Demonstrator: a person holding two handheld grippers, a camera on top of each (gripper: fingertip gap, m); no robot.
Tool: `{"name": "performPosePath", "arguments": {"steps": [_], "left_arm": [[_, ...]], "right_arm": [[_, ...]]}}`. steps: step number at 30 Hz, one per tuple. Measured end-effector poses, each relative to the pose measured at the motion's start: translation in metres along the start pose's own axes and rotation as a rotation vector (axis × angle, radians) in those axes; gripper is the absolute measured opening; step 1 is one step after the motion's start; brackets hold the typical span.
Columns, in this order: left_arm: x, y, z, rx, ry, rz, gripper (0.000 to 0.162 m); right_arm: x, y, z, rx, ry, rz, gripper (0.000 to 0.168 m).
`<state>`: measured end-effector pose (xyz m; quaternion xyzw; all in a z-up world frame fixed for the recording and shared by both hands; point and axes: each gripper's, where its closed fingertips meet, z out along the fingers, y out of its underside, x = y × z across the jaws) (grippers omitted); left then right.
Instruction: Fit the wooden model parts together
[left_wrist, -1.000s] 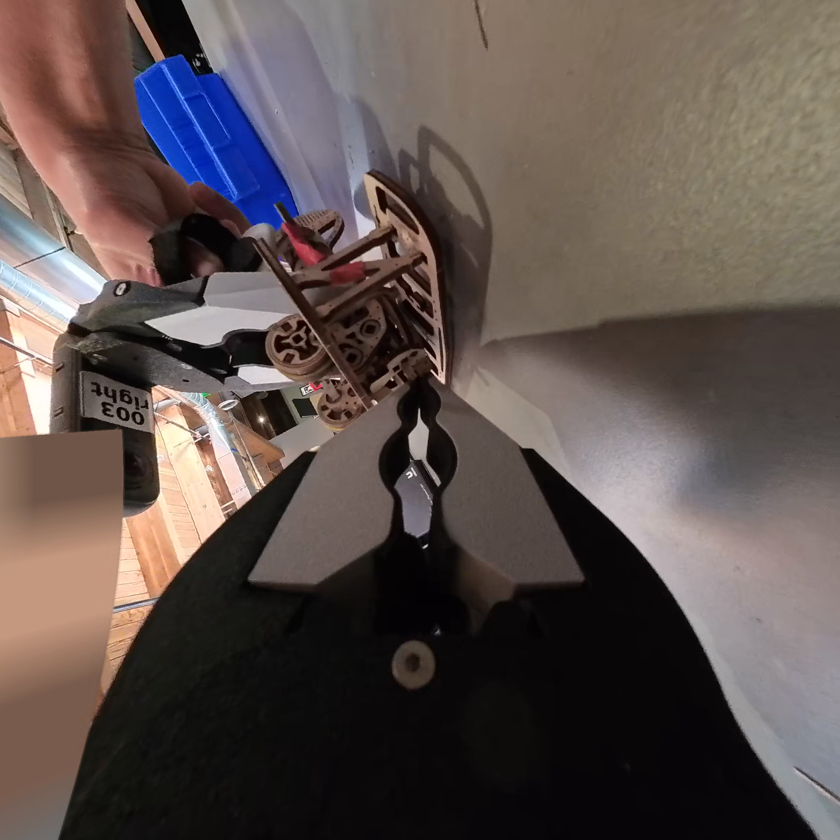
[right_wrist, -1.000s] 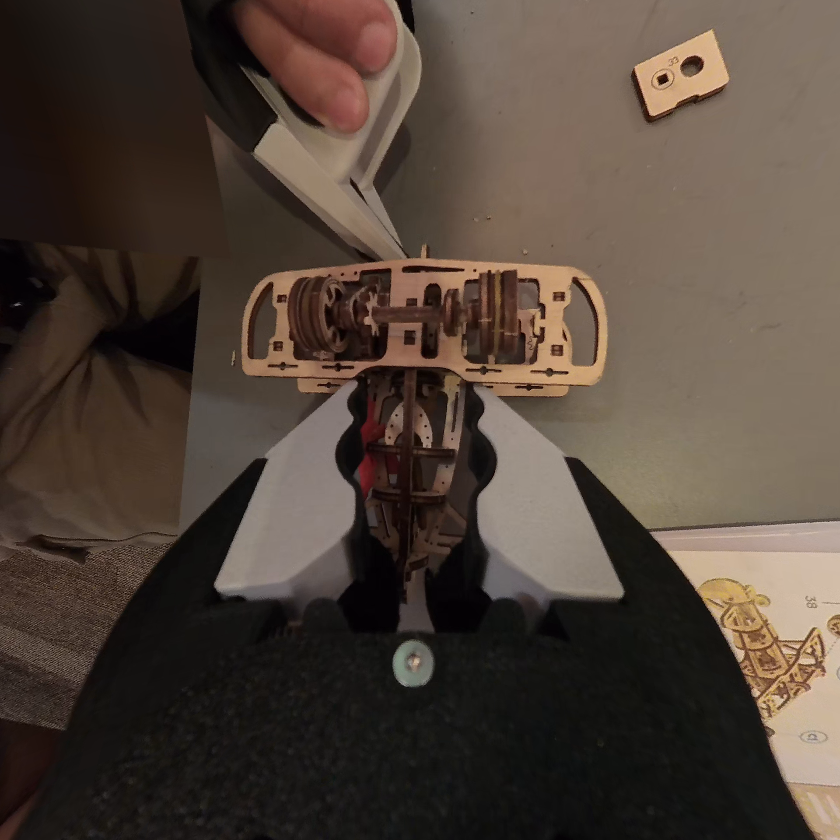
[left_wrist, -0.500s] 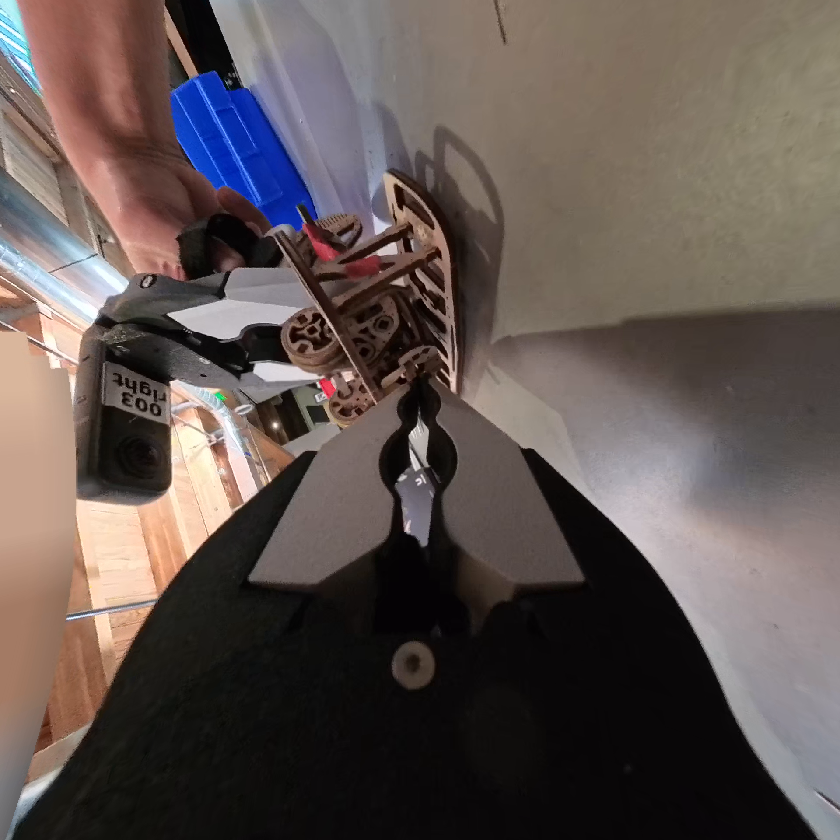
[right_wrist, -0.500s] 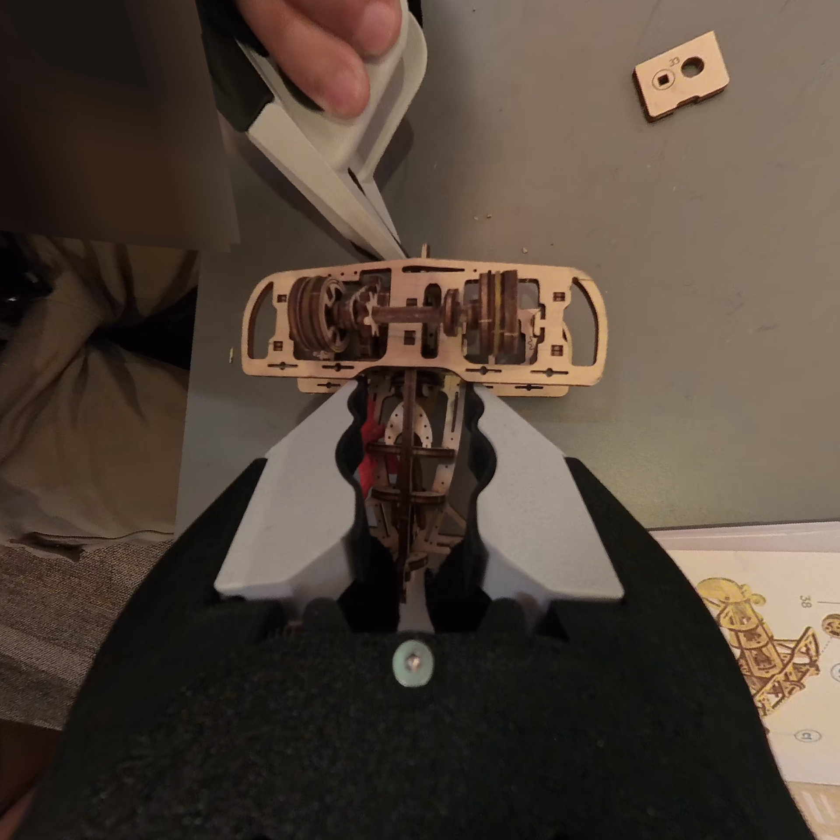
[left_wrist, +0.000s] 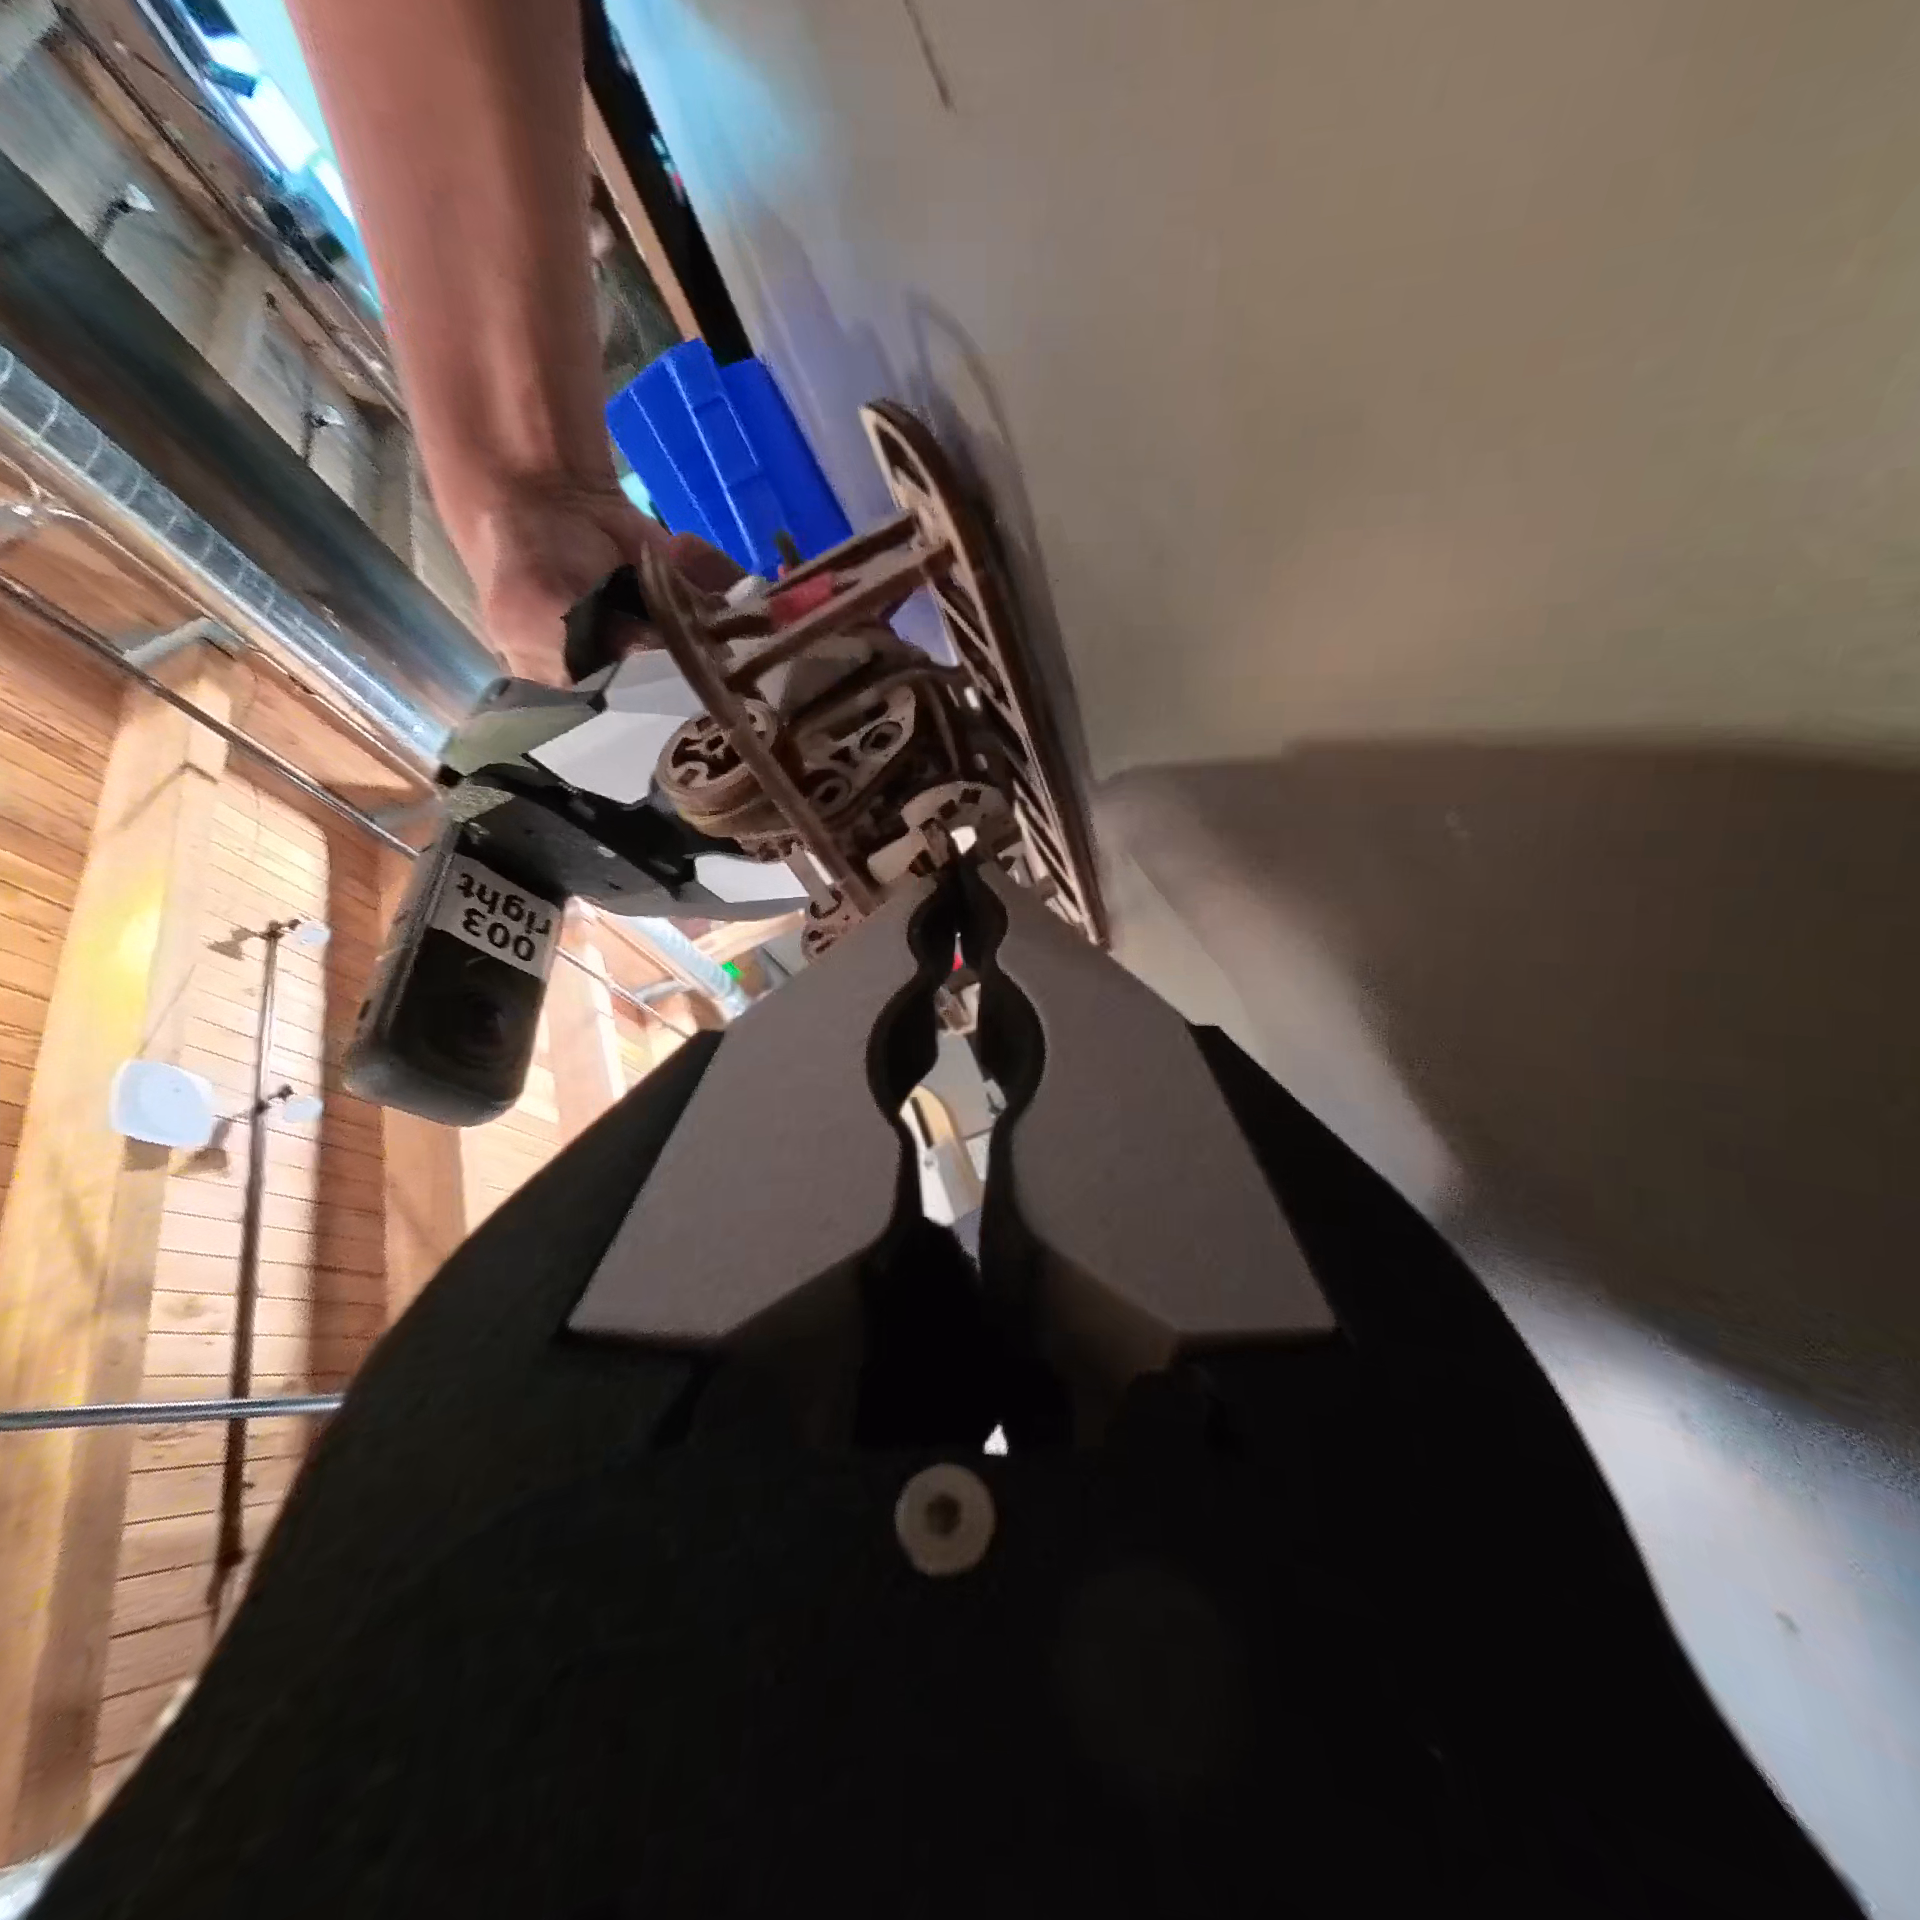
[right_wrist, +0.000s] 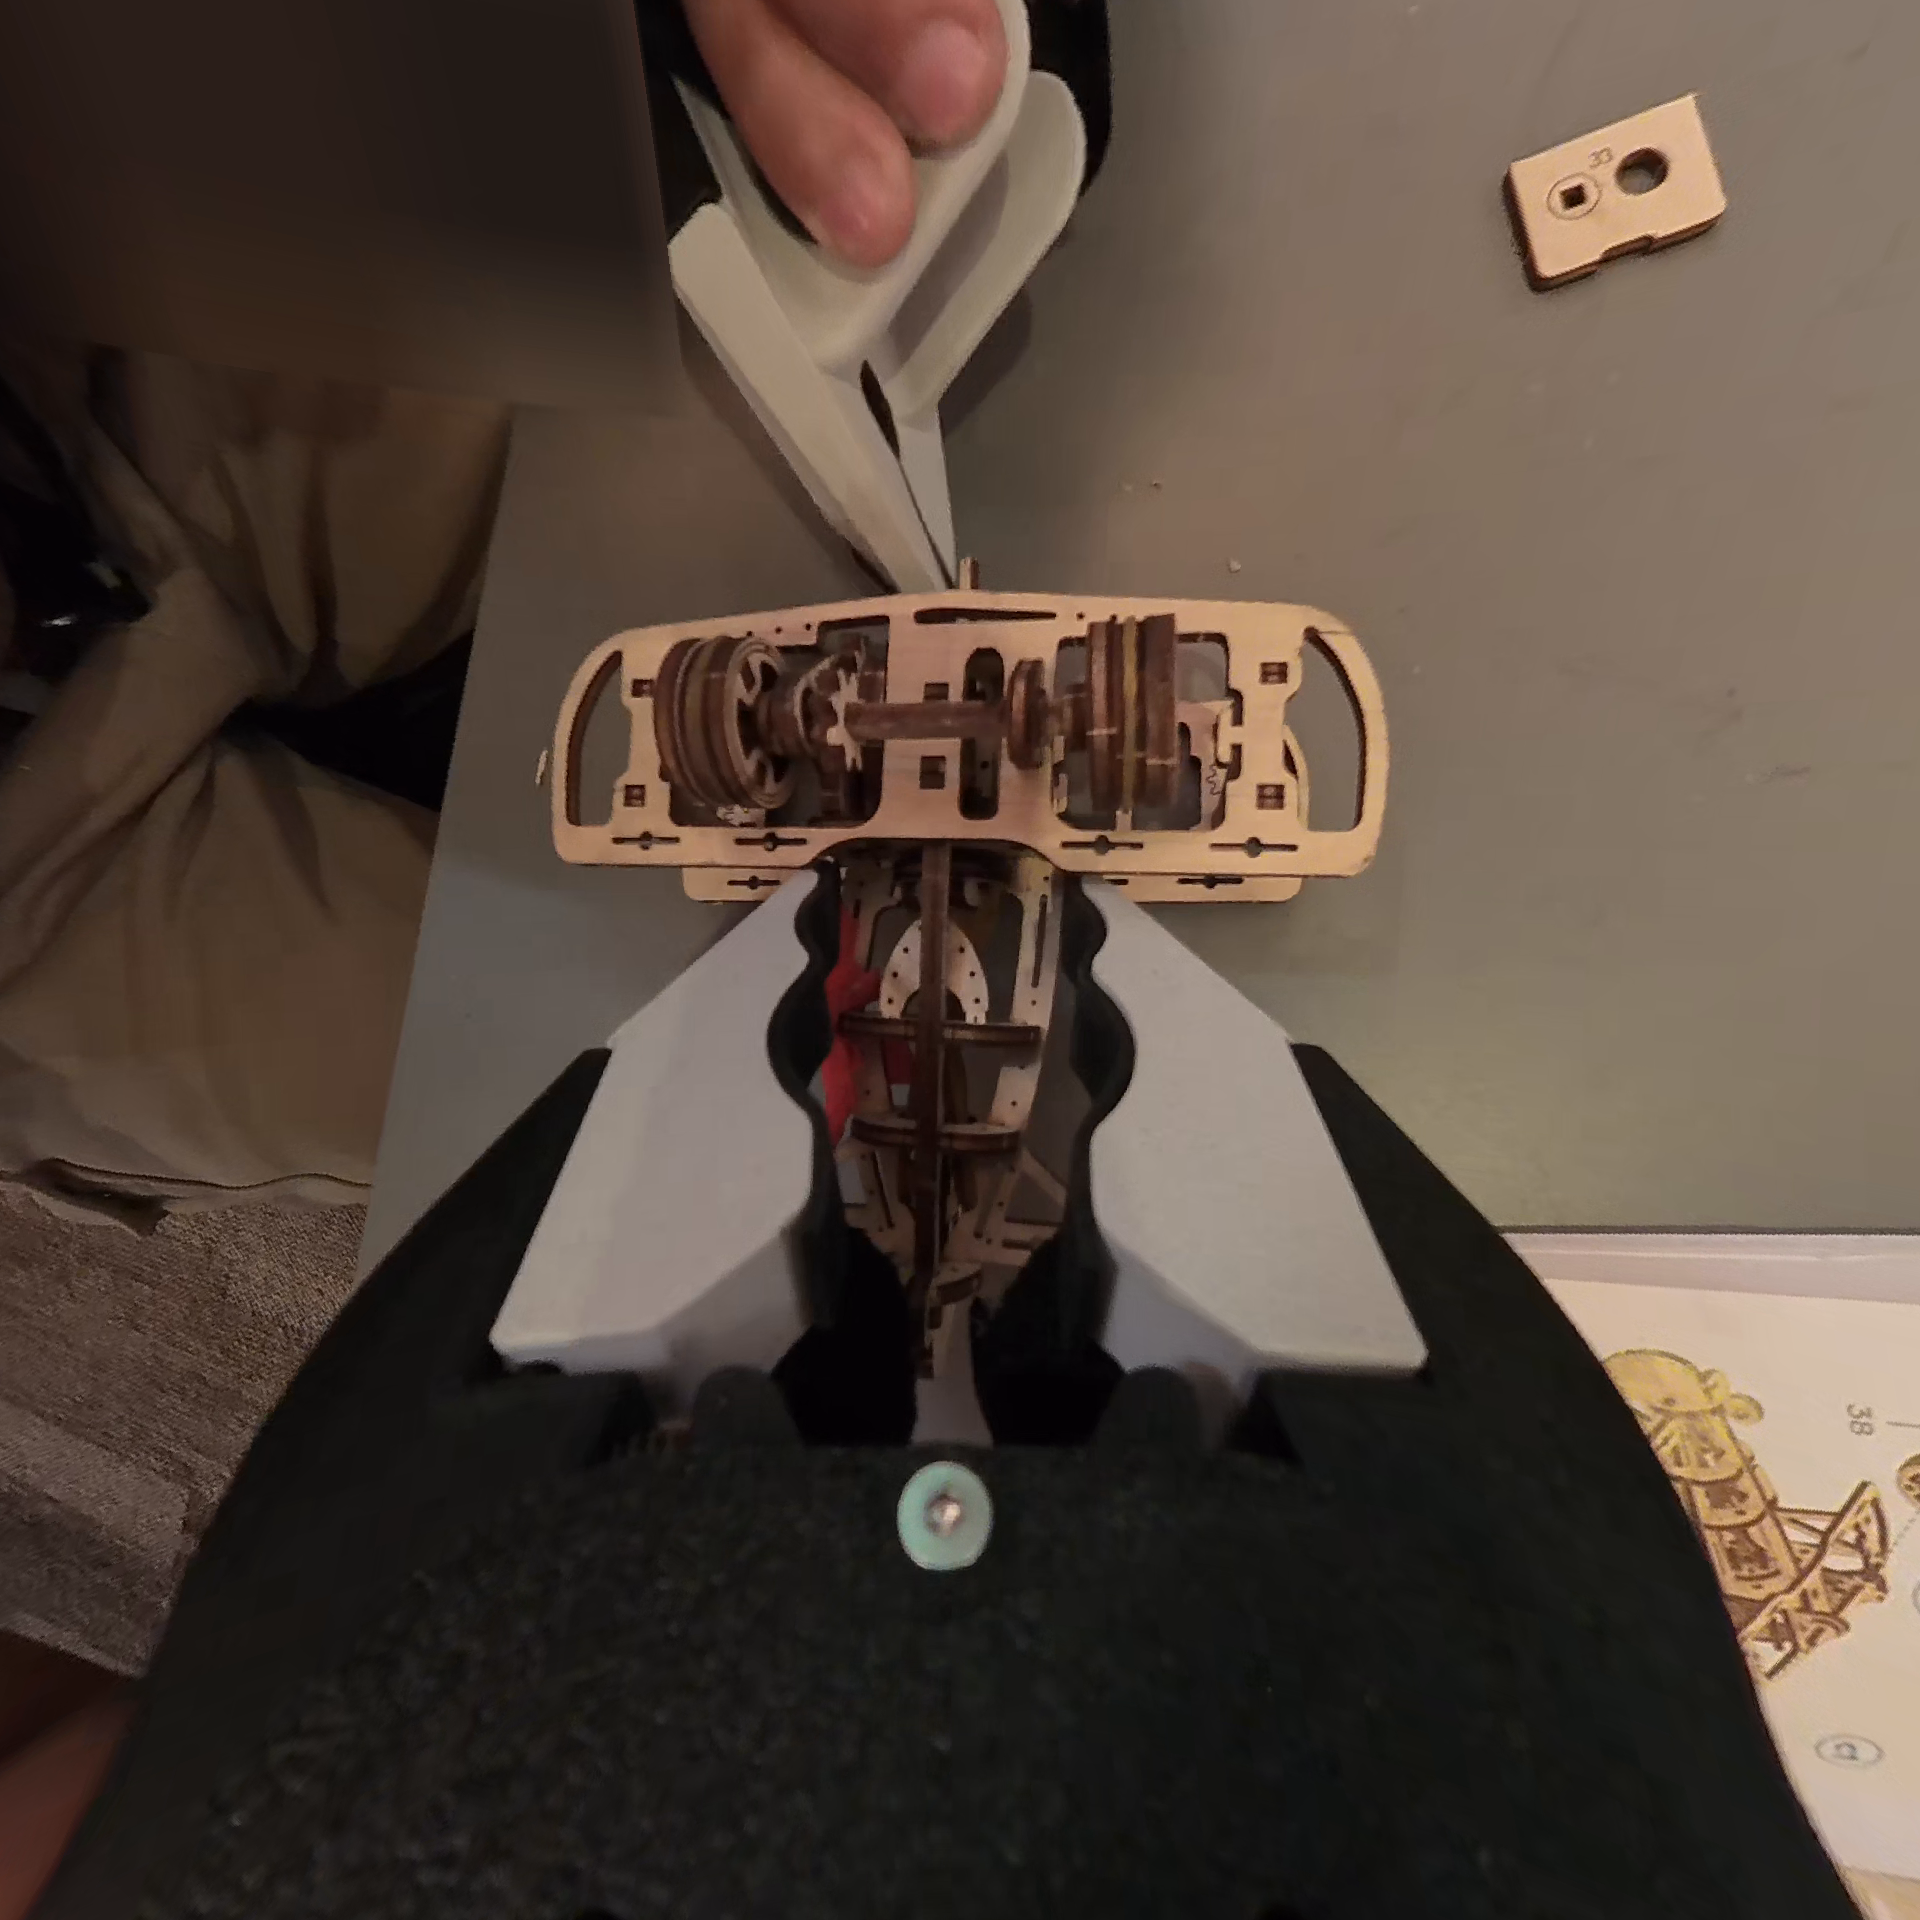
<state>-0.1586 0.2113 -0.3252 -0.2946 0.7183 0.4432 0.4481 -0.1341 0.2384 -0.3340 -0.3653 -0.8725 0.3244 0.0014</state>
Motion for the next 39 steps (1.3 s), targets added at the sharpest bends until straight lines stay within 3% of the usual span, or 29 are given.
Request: {"name": "performPosePath", "arguments": {"steps": [19,22,25,28,32,38,39], "left_arm": [[-0.001,-0.003,-0.002,0.020,-0.022,-0.012,0.000],[0.004,0.001,-0.010,0.041,0.015,-0.143,0.000],[-0.002,0.025,-0.015,0.029,0.029,-0.360,0.000],[0.019,0.036,-0.008,0.022,0.259,-0.695,0.000],[0.024,0.004,-0.010,0.227,0.497,-1.123,0.006],[0.023,-0.005,-0.005,0.224,0.606,-1.275,0.021],[0.023,-0.009,-0.007,0.248,0.634,-1.275,0.015]], "right_arm": [[-0.002,-0.002,0.000,0.025,-0.036,0.021,0.042],[-0.001,0.000,-0.001,0.024,-0.032,0.023,0.042],[0.003,0.003,-0.004,0.026,-0.007,0.034,0.042],[0.006,0.007,-0.007,0.026,0.016,0.038,0.042],[0.014,0.010,-0.010,0.026,0.067,0.049,0.042],[0.013,0.012,-0.011,0.045,0.072,0.050,0.041],[0.013,0.012,-0.011,0.046,0.072,0.050,0.041]]}}
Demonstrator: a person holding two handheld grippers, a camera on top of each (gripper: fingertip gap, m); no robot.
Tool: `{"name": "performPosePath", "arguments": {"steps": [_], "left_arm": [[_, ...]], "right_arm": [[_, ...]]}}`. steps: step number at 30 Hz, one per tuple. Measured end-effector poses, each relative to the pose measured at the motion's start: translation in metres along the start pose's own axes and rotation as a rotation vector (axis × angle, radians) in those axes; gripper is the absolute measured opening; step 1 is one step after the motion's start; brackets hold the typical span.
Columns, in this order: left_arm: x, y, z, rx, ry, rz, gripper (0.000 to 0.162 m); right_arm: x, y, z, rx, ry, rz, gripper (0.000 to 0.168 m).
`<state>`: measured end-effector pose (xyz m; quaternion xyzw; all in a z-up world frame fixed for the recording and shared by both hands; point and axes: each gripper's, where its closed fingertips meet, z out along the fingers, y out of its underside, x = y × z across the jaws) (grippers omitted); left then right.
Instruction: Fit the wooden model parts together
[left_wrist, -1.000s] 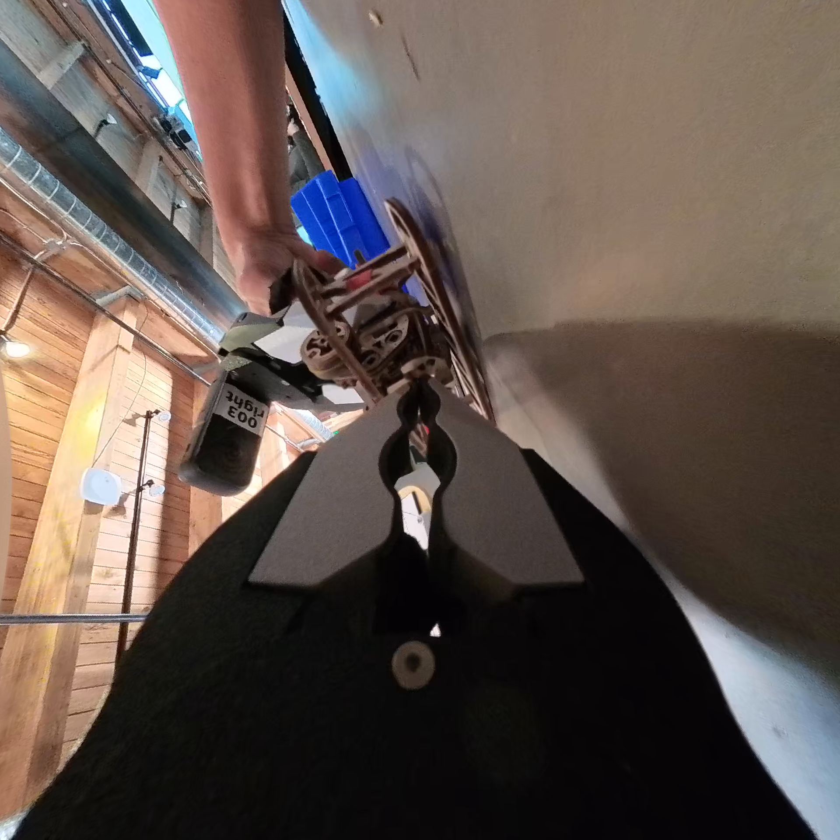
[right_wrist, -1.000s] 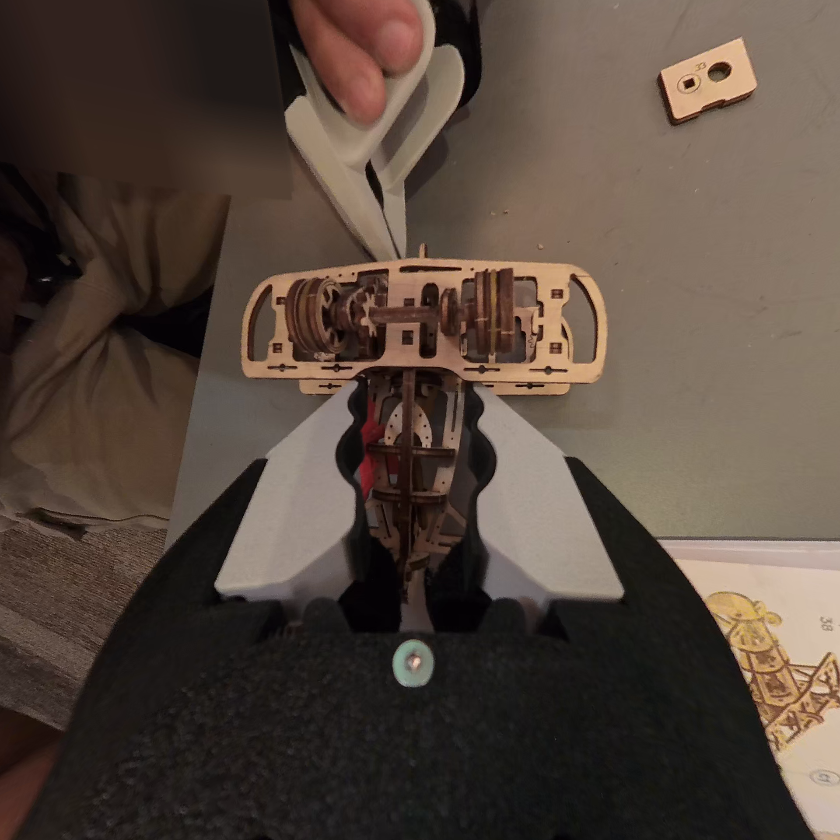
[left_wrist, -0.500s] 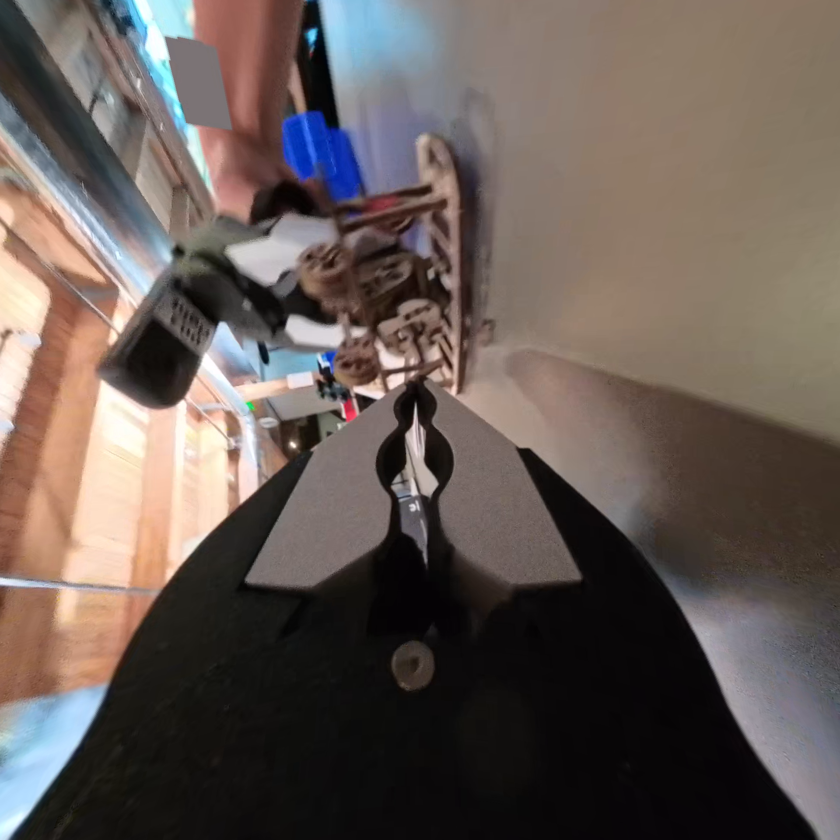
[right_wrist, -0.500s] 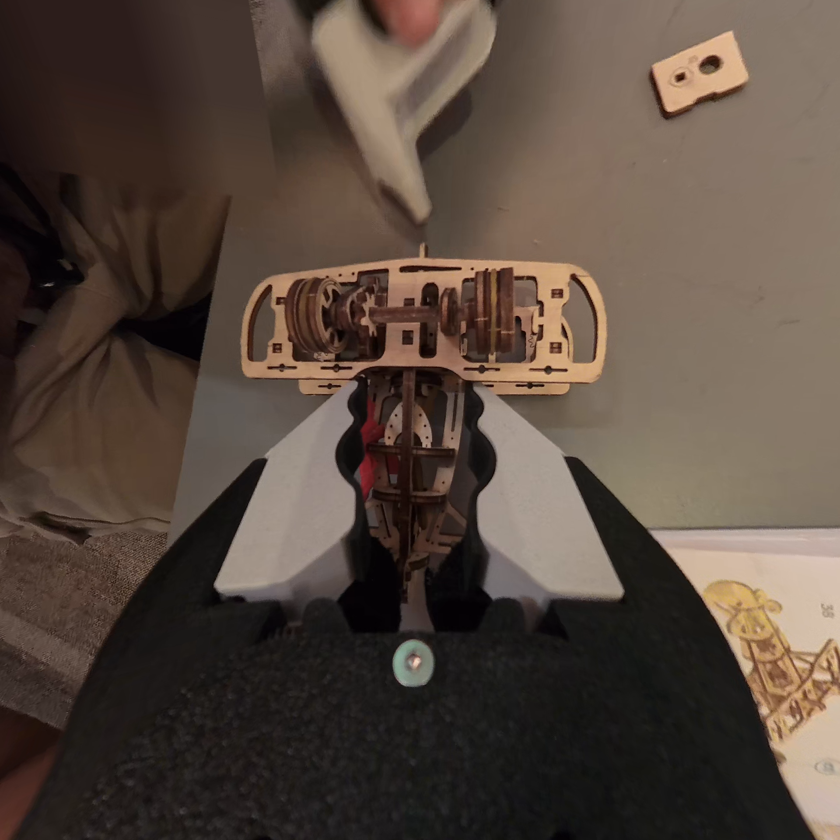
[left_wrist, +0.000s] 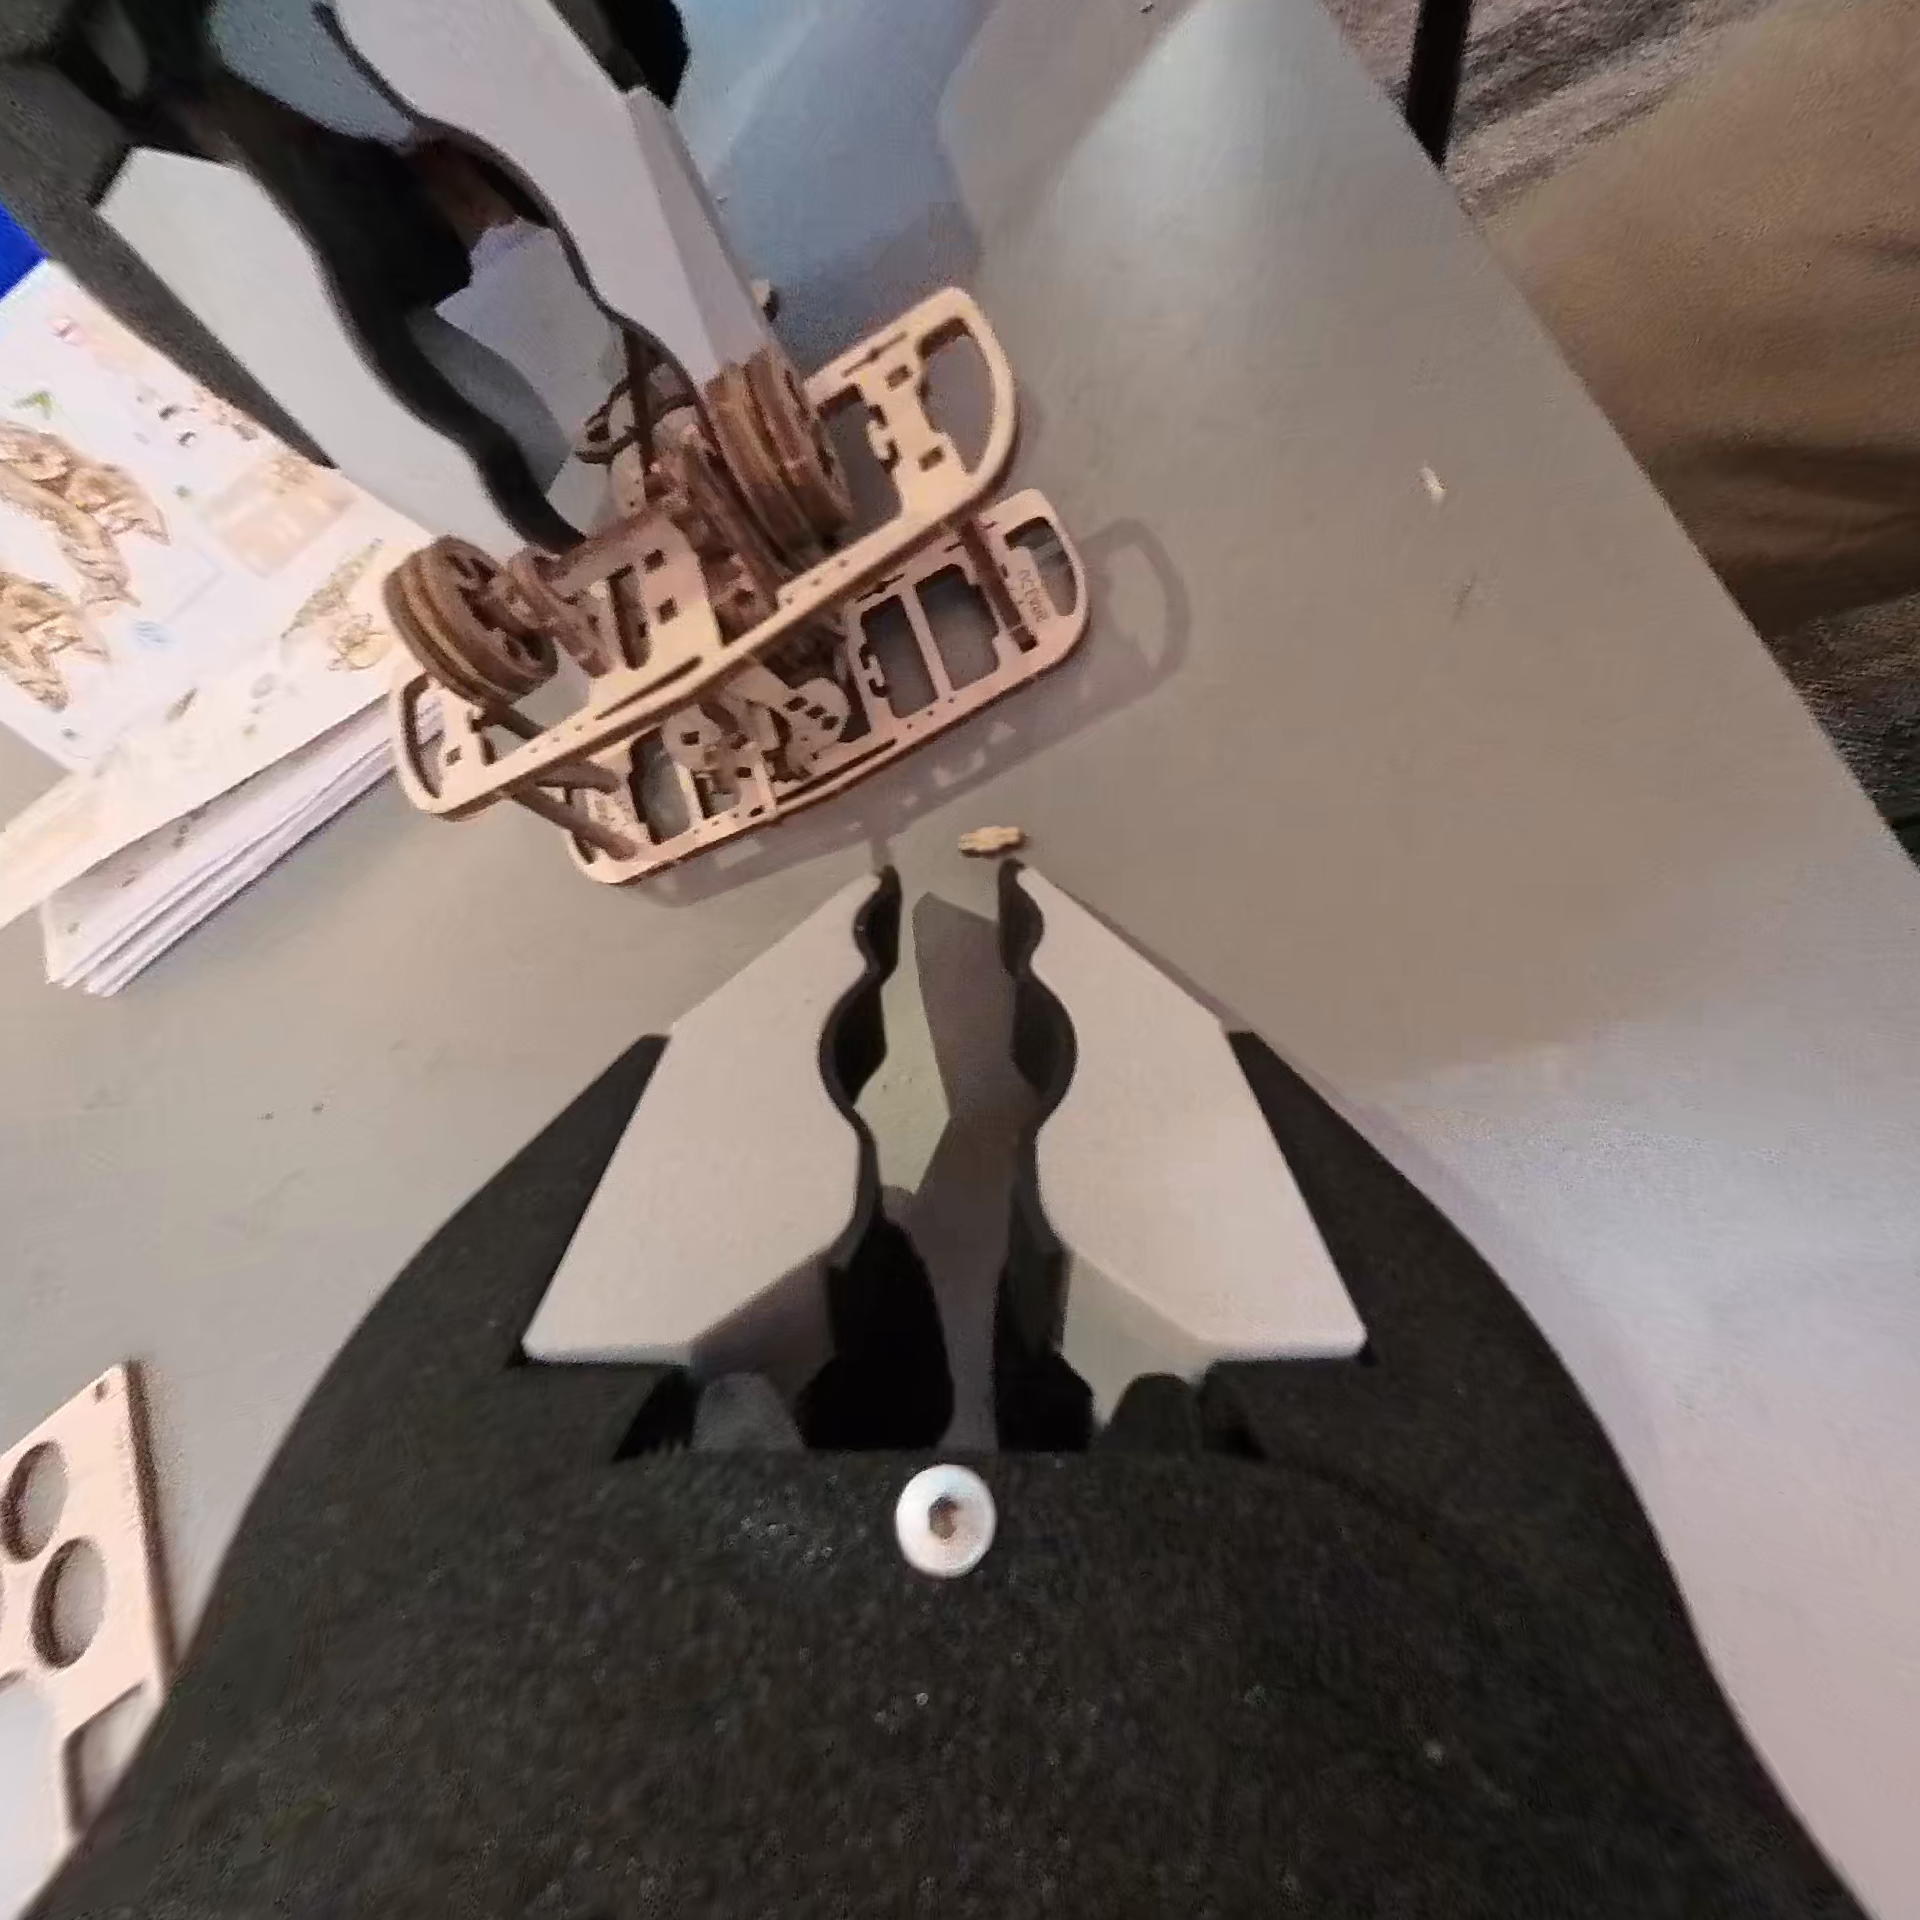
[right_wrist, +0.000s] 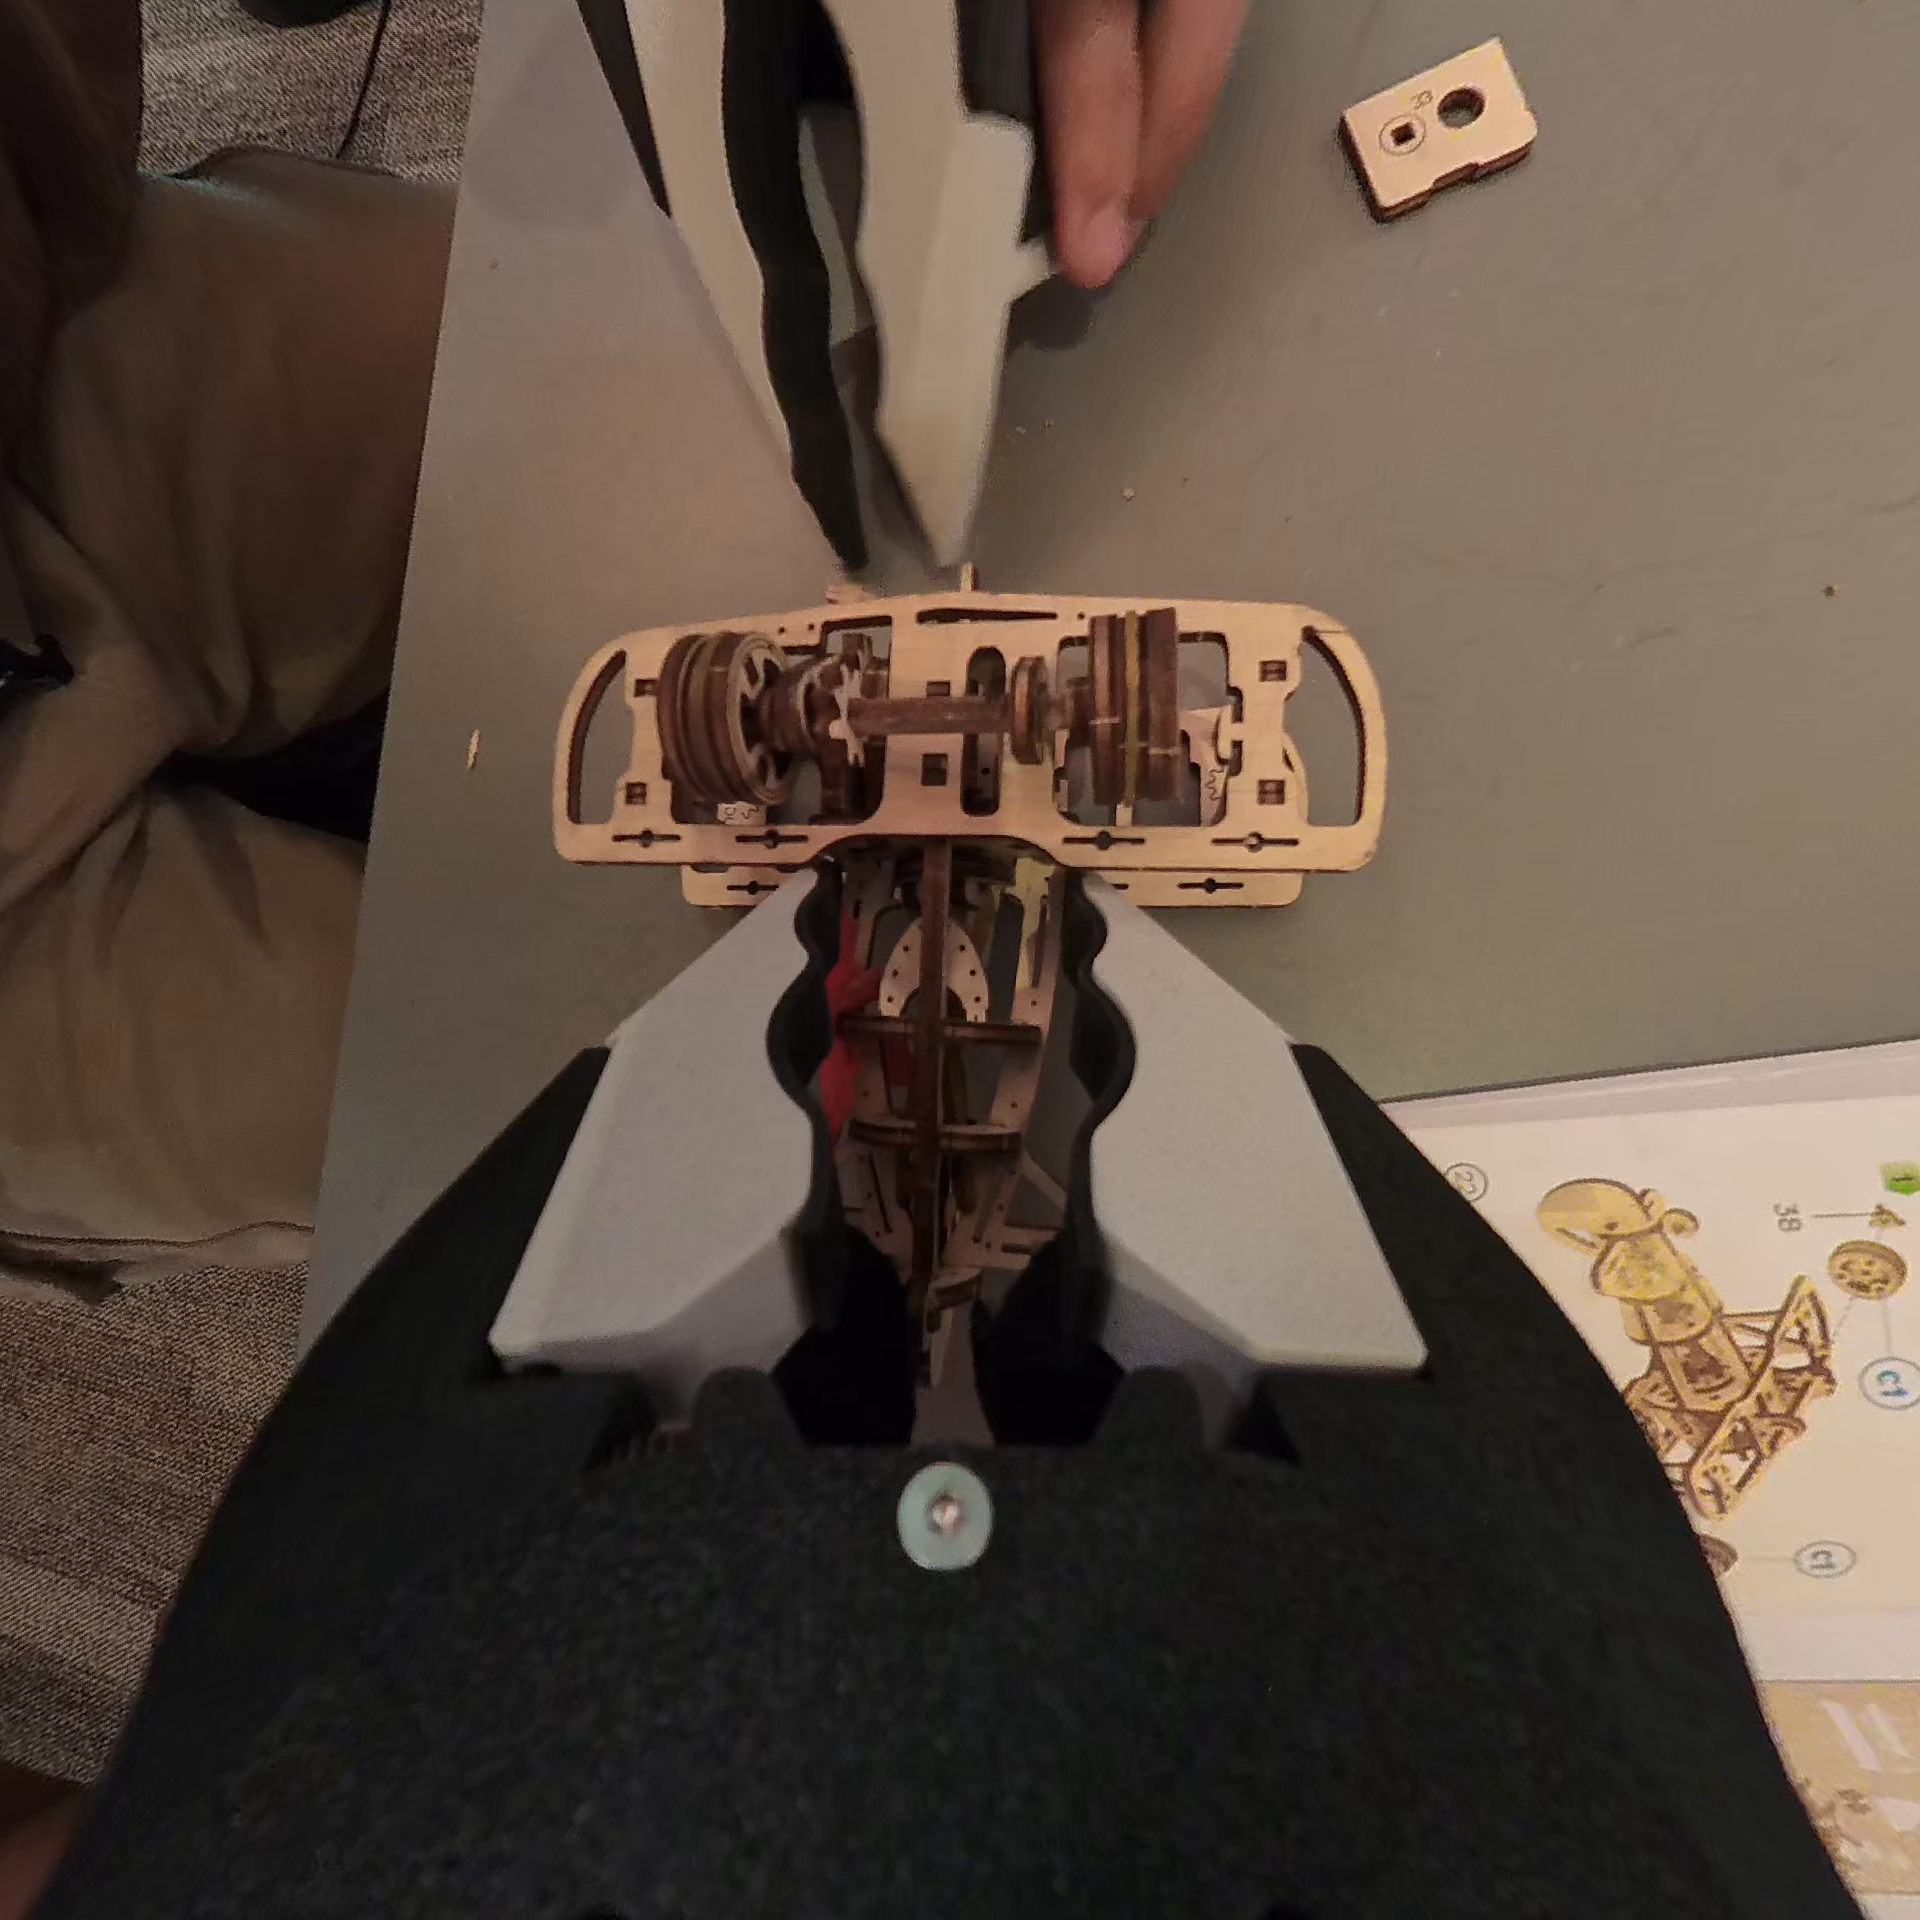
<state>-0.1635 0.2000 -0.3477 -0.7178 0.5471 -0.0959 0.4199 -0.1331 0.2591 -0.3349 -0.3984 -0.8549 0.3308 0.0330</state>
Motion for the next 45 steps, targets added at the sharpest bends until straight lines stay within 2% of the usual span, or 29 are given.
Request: {"name": "performPosePath", "arguments": {"steps": [3,8,12,15,17,20,25,28,32,37,39,45], "left_arm": [[0.001,0.000,0.000,0.009,0.019,0.027,0.011],[0.001,-0.006,-0.001,0.050,0.106,-0.016,0.021],[0.003,-0.007,0.007,0.022,0.169,-0.050,0.021],[0.005,-0.008,0.010,0.010,0.174,-0.058,0.006],[0.001,-0.007,0.011,0.001,0.110,-0.046,0.005],[0.005,-0.006,0.006,-0.011,0.095,-0.088,0.005],[-0.009,0.003,0.004,-0.102,-0.152,-0.412,0.009],[0.002,-0.001,0.002,-0.114,-0.199,-0.503,0.019],[0.008,0.002,-0.008,-0.127,-0.188,-0.400,0.024],[0.004,0.005,-0.019,-0.021,-0.061,-0.286,0.022],[0.006,0.005,-0.019,0.001,0.011,-0.236,0.017],[0.003,0.013,-0.013,-0.010,0.169,-0.180,0.014]], "right_arm": [[-0.002,0.001,0.000,0.000,-0.002,-0.009,0.041],[-0.005,0.003,-0.002,0.004,-0.021,-0.016,0.042],[0.000,0.004,-0.006,0.017,-0.077,-0.012,0.042],[0.012,0.003,-0.011,0.047,-0.102,0.012,0.042],[0.020,0.001,-0.012,0.069,-0.087,0.026,0.042],[0.024,0.001,-0.009,0.099,-0.037,0.021,0.042],[0.019,0.006,-0.012,0.116,0.011,0.022,0.042],[0.018,0.009,-0.014,0.119,0.024,0.016,0.042],[0.017,0.012,-0.016,0.125,0.023,0.007,0.042],[0.017,0.014,-0.018,0.136,0.006,0.011,0.042],[0.016,0.014,-0.018,0.137,0.002,0.007,0.042],[0.012,0.014,-0.017,0.141,-0.024,0.006,0.042]]}}
